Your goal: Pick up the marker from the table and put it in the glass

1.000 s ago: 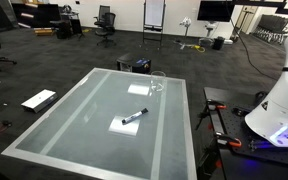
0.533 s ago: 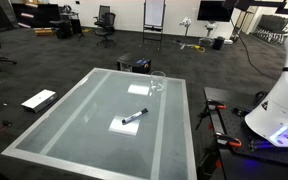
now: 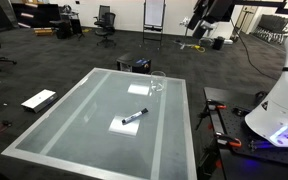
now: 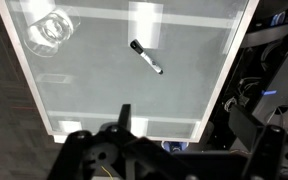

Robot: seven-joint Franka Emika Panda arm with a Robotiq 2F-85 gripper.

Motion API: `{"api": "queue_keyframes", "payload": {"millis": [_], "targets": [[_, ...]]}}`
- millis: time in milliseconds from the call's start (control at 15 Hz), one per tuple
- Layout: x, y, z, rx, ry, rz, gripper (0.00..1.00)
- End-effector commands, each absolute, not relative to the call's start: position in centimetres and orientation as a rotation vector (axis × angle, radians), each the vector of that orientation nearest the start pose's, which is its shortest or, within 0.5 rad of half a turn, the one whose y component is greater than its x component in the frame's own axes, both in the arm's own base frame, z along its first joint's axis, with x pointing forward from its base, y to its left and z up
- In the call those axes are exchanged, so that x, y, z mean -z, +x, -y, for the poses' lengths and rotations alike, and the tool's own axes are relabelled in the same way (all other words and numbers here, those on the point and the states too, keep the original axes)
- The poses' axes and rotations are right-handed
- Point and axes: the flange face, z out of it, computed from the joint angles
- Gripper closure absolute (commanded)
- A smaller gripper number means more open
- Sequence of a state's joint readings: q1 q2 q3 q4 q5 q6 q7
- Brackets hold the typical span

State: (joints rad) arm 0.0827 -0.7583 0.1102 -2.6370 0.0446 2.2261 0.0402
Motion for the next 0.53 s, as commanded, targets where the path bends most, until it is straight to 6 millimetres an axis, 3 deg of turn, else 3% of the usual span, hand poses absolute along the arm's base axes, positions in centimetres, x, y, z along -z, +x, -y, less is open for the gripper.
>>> {"api": "queue_keyframes", "payload": {"millis": [0,467], "targets": [[-47.4,36.9,-5.6,0.541,-3.091,0.269,0.0],[-42.0,40.9,-4.8,0.527,-3.135,0.396,0.0]]}}
